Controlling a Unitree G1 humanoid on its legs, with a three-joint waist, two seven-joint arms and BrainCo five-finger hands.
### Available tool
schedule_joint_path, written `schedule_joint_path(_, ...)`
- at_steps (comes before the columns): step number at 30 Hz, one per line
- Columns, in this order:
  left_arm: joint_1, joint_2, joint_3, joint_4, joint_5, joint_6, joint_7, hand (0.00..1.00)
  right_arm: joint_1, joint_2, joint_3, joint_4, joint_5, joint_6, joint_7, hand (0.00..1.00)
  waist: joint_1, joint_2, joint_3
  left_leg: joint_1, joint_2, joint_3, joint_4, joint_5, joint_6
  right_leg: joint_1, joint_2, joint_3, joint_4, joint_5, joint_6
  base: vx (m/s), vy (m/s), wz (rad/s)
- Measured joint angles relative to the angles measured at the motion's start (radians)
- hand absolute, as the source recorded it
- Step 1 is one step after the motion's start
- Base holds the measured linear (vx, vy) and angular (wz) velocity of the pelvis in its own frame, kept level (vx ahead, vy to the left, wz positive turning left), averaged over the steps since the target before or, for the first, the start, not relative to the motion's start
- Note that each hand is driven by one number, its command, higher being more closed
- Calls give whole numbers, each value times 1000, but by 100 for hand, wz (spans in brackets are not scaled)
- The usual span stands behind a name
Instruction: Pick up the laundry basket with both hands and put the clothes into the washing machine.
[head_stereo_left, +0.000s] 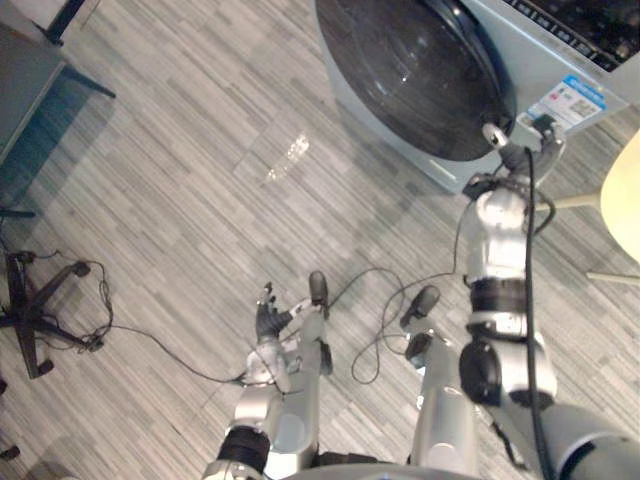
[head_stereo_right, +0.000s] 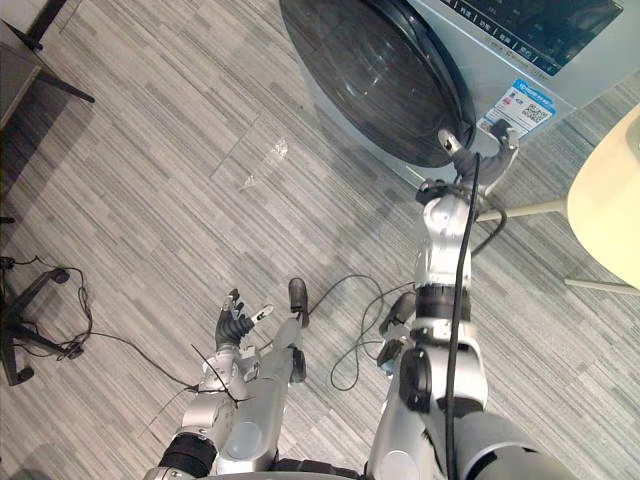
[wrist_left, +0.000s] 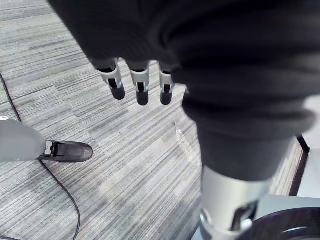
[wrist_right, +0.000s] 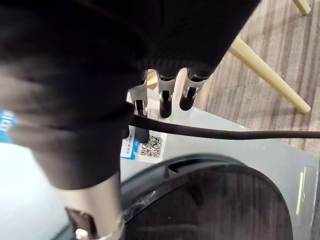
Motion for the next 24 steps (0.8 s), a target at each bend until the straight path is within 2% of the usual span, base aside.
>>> schedule_joint_path(2, 0, 1, -2, 0, -1, -2, -2, 0, -51, -37, 3, 95, 26, -1, 37, 0, 0, 0, 0, -3, 1, 1, 0, 0, 0, -1, 1, -2, -2, 1, 2, -26, -54, 2)
schedule_joint_path(4, 0, 1, -3, -1, -1, -8, -5, 0, -121, -112, 31, 225, 73, 0, 111, 0, -1, 1, 0, -16, 8, 12, 0, 1, 0, -2, 1, -16, -10, 8, 0, -21, -49, 12)
schedule_joint_path(6, 2, 2, -2, -1, -2, -10, -6, 0, -134, -140, 77, 262, 98, 5, 112, 0, -9, -1, -1, -28, 16, 14, 0, 7, -8, -2, 4, -29, -14, 14, -8, -11, -44, 17)
schedule_joint_path(7, 4, 5, -4, 0, -3, -10, -8, 0, -146, -161, 123, 290, 121, 4, 123, 0, -24, -1, -1, -34, 16, 12, 0, 10, -11, -2, 1, -35, -15, 16, -7, -28, -54, 11)
schedule_joint_path(11, 14, 10, -14, -13, -5, -11, -43, 0, -221, -267, 324, 416, 223, 6, 238, 0, -31, -1, -1, -41, 16, 15, 0, 9, -11, -18, 2, -27, -20, 26, 3, -77, -58, -13)
schedule_joint_path(12, 25, 16, -25, -28, -7, -11, -52, 0, -260, -298, 394, 459, 251, 6, 291, 0, -30, 1, -2, -53, 25, 14, -3, 1, -22, -24, 14, -34, -39, 33, 10, -153, -97, -16)
schedule_joint_path(13, 27, 32, -45, -34, -12, -11, -63, 0, -299, -334, 450, 495, 269, 12, 349, 0, -31, 1, -2, -71, 32, 24, -6, -60, -96, -25, 22, -47, -82, 44, 27, -165, -75, -1)
schedule_joint_path(14, 25, 38, -50, -37, -16, -10, -72, 0, -315, -354, 473, 504, 273, 15, 373, 0, -35, -2, -3, -85, 20, 34, 14, -53, -83, -26, 15, -51, -114, 48, 38, -142, -67, 8)
schedule_joint_path(15, 20, 24, -61, -34, -18, -8, -88, 0, -337, -399, 526, 505, 272, 16, 428, 0, -25, 1, -3, -127, 19, 32, 158, -71, -34, -38, 12, -45, -141, 53, 67, -81, -71, -28)
schedule_joint_path(16, 31, -1, -72, -37, -18, -9, -94, 0, -370, -439, 596, 505, 272, 17, 475, 0, 1, 29, -2, -125, 32, 36, 163, -98, -12, -75, 7, -25, -36, 56, 40, -78, -85, -23)
schedule_joint_path(17, 32, 2, -81, -37, -18, -9, -98, 0, -373, -459, 621, 505, 272, 17, 487, 0, -4, 40, -6, -129, 30, 42, 158, -98, -12, -78, -5, 9, 9, 36, 21, -32, -65, -8)
schedule_joint_path(18, 37, 3, -83, -43, -18, -12, -106, 0, -386, -493, 672, 506, 270, 9, 507, 0, 0, 47, -8, -128, 32, 41, 111, -92, -19, -73, 14, -2, -39, 36, -2, -75, -71, 29)
schedule_joint_path(20, 35, 10, -83, -31, -18, -3, -115, 0, -425, -527, 715, 507, 255, 4, 562, 0, 7, 47, -8, -136, 28, 34, 66, -84, -8, -74, 31, -46, -105, 44, 12, -89, -87, 17)
schedule_joint_path(21, 33, 6, -87, -28, -18, -1, -117, 0, -428, -530, 727, 507, 242, -2, 573, 0, 9, 47, -8, -152, 27, 35, 92, -86, -5, -74, 31, -51, -115, 43, 14, -85, -84, 6)
schedule_joint_path(22, 38, 3, -96, -26, -18, -1, -118, 0, -433, -535, 759, 507, 226, -7, 587, 0, 11, 48, -8, -162, 35, 34, 118, -96, 4, -73, 37, -51, -123, 35, 35, -59, -83, -26)
schedule_joint_path(23, 54, -3, -104, -29, -18, -2, -119, 0, -436, -519, 795, 506, 214, -6, 589, 0, 22, 61, -15, -154, 68, 31, 93, -119, 24, -88, 49, -44, -37, 39, 11, -46, -74, 4)
schedule_joint_path(24, 51, 6, -105, -26, -18, -3, -124, 0, -434, -526, 822, 517, 181, -5, 586, 0, 9, 60, -15, -153, 64, 43, 89, -112, 2, -73, 40, -30, -30, 3, -29, -22, -43, 11)
